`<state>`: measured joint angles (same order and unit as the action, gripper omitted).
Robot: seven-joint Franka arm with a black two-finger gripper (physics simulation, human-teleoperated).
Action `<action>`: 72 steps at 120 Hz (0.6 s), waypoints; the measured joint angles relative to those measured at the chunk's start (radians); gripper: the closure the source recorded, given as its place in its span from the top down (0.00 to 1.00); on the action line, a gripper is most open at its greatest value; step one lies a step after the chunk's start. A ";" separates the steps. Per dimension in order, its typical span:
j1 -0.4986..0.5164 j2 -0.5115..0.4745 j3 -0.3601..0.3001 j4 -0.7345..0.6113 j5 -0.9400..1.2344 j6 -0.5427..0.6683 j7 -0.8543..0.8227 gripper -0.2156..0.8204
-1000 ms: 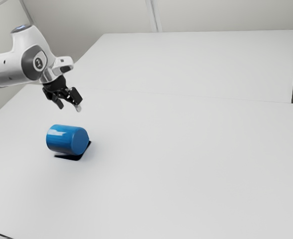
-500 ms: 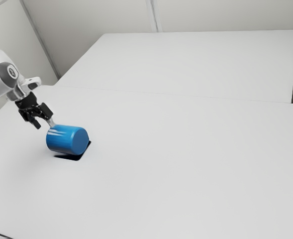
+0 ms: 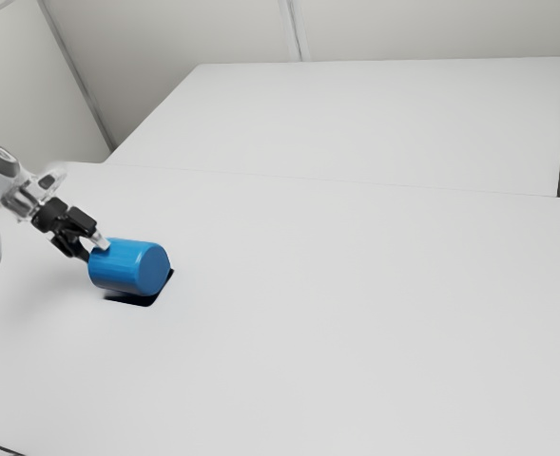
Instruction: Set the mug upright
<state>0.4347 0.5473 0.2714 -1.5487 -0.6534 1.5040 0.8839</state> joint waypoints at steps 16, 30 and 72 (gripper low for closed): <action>0.019 0.029 0.000 -0.002 -0.088 -0.038 0.032 0.79; 0.025 0.036 0.000 -0.003 -0.146 -0.056 0.052 0.79; 0.029 0.036 0.004 -0.019 -0.224 -0.080 0.090 0.43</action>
<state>0.4636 0.5835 0.2754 -1.5675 -0.8771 1.4243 0.9737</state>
